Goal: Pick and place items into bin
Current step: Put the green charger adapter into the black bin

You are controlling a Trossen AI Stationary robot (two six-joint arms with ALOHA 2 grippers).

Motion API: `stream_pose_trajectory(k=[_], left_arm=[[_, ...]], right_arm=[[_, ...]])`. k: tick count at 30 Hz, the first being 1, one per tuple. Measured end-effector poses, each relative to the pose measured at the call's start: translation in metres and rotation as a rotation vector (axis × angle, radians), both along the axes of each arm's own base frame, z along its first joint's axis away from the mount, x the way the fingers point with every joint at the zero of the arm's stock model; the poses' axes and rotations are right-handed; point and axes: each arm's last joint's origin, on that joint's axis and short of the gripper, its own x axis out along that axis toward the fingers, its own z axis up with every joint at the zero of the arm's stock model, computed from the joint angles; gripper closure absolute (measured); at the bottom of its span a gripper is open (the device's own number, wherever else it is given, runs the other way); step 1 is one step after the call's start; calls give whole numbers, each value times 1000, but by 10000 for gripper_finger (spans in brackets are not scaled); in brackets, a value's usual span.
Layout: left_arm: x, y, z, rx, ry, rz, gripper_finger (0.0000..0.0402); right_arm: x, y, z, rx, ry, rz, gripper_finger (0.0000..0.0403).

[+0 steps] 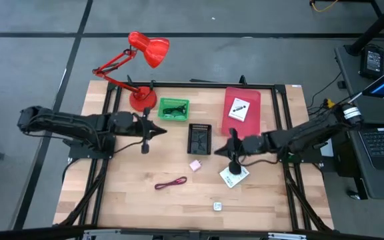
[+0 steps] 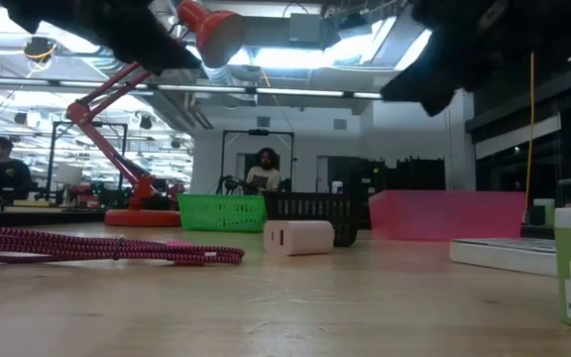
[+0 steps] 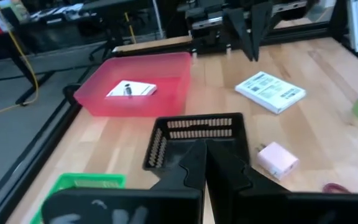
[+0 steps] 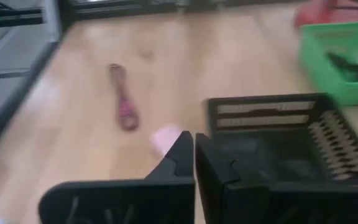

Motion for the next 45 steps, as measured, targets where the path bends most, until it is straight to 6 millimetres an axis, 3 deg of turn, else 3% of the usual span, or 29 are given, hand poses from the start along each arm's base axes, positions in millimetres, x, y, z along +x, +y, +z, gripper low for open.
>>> stream_pose_trajectory(k=[11, 29, 36, 45], left_arm=[[-1, -15, 0, 6, -9, 20, 398], [-2, -24, 0, -23, -16, 10, 398], [-2, -23, 0, -15, -17, 39, 398], [-2, -23, 0, -26, -18, 54, 398]], right_arm=[[-21, 68, 11, 51, 137, -33, 403], [6, 193, 18, 11, 429, 36, 402], [13, 214, 14, 13, 461, 73, 367], [9, 210, 4, 53, 494, 12, 256]])
